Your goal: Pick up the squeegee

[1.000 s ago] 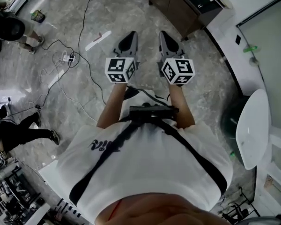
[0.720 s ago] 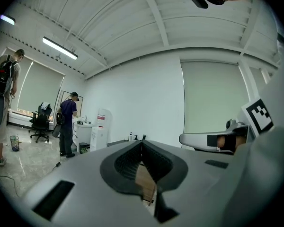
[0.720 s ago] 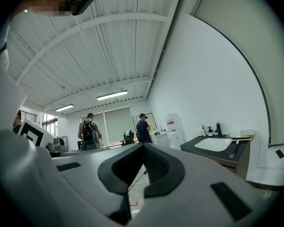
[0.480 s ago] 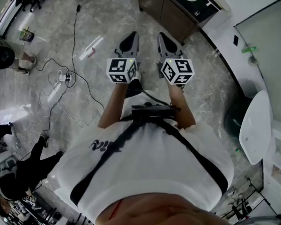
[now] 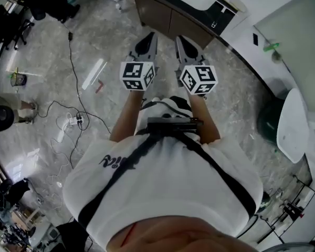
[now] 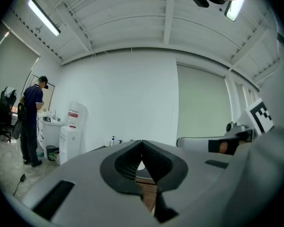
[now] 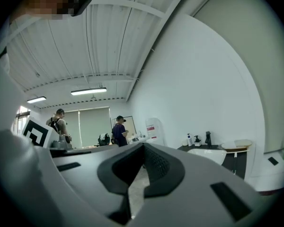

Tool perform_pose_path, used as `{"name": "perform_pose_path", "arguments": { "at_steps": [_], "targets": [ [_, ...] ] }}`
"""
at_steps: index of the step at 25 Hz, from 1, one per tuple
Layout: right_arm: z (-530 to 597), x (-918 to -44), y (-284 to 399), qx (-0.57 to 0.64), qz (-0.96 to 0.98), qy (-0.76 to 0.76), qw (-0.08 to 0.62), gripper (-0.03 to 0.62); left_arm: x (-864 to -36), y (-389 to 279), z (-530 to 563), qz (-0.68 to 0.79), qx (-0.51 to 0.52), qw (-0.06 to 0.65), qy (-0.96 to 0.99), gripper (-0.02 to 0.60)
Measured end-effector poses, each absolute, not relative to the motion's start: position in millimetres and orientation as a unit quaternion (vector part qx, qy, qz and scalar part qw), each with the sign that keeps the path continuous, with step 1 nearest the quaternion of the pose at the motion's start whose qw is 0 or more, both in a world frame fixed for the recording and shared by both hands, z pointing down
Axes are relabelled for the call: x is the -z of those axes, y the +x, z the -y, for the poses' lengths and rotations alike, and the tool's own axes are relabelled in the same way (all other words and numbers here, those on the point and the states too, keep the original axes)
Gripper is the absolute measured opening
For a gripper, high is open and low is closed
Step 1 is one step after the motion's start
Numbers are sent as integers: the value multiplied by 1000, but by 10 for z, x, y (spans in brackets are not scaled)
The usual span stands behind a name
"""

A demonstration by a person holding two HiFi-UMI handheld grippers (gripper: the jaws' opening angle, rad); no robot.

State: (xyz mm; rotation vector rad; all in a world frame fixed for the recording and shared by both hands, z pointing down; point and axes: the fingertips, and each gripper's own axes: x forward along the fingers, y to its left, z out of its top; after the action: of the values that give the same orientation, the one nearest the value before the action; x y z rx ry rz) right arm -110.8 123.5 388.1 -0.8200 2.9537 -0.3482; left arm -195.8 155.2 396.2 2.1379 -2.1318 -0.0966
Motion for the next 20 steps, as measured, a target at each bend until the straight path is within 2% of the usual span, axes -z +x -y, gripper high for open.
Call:
{"name": "perform_pose_path", "arguments": {
  "at_steps": [10, 20],
  "targets": [
    [-199, -4059, -784, 115, -922, -370, 24, 8, -4204, -1737, -464, 628, 32, 87, 772, 9],
    [1318, -4024, -505, 102, -899, -421, 59, 8, -4122, -1374, 1143, 571, 22, 57, 819, 9]
  ]
}}
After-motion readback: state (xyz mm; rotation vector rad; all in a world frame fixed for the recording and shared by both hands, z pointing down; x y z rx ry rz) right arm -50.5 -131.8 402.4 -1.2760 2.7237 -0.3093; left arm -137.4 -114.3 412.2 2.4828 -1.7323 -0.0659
